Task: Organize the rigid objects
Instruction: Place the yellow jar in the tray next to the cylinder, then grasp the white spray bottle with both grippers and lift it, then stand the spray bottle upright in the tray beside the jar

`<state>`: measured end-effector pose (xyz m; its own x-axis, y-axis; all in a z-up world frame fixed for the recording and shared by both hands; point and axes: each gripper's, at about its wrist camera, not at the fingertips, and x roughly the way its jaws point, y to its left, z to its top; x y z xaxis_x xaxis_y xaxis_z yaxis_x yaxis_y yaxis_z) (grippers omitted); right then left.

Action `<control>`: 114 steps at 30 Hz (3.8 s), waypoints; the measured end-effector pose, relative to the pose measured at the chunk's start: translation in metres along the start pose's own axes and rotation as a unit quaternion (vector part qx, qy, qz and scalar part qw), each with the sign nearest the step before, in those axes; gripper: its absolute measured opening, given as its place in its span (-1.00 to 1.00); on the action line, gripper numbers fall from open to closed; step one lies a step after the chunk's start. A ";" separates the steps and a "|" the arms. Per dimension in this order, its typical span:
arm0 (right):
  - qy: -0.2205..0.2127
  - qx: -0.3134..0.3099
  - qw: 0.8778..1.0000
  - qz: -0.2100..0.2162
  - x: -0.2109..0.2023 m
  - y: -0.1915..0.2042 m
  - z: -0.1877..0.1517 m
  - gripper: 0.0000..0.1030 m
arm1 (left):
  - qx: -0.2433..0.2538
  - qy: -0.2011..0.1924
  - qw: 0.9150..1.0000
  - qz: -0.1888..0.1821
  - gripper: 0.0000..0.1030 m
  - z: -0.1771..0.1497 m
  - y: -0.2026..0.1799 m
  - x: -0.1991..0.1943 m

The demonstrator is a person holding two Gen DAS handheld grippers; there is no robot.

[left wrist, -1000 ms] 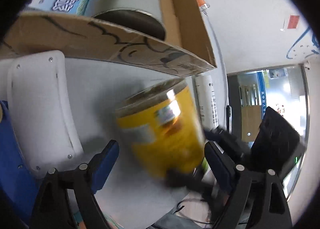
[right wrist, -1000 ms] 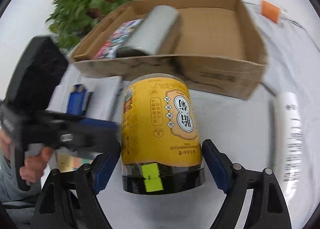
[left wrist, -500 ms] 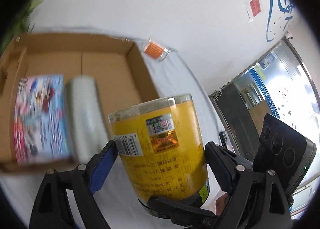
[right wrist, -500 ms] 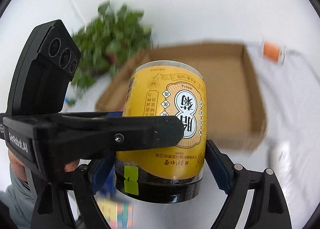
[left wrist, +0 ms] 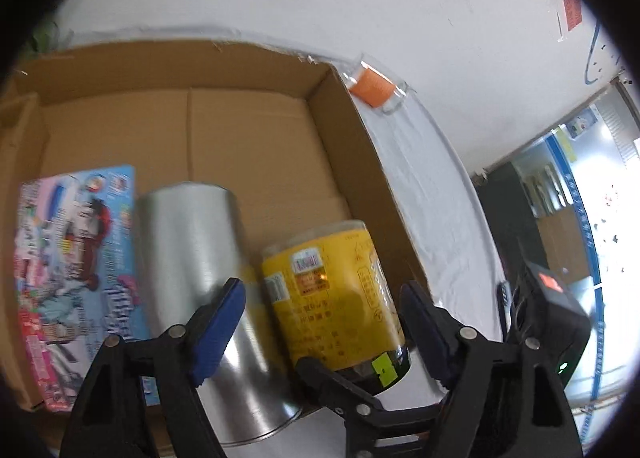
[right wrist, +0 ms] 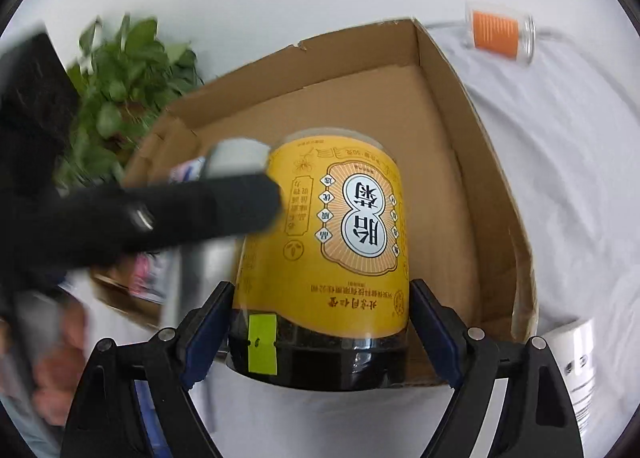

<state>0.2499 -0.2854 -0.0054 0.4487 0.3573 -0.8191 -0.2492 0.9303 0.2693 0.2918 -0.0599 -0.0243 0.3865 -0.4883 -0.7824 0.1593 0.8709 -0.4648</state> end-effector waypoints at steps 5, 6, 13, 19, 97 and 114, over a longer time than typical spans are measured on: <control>0.009 -0.038 0.999 -0.039 0.002 0.017 -0.004 0.82 | 0.007 -0.039 0.999 0.025 0.54 -0.031 0.007 -0.040; 0.007 -0.056 0.997 -0.046 0.000 0.024 -0.010 0.82 | 0.010 -0.047 0.998 0.027 0.54 -0.038 0.019 -0.052; -0.102 -0.080 0.991 -0.022 -0.102 0.005 -0.069 0.82 | 0.039 -0.119 0.990 0.069 0.56 -0.116 0.005 -0.114; -0.059 -0.018 0.987 -0.151 -0.106 -0.099 -0.100 0.33 | 0.056 -0.095 0.993 0.046 0.56 -0.152 -0.022 -0.084; 0.023 -0.065 0.998 -0.005 0.002 -0.009 0.085 -0.12 | 0.003 0.062 0.996 -0.065 -0.09 -0.019 -0.079 0.063; -0.190 -0.147 0.964 -0.113 -0.113 0.047 -0.042 0.83 | 0.128 -0.244 0.959 0.061 0.49 -0.051 -0.074 -0.227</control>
<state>0.1509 -0.2855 0.0786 0.7879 0.2049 -0.5806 -0.3154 0.9442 -0.0947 0.1460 -0.0164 0.1661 0.7856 -0.3521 -0.5088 0.2793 0.9355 -0.2162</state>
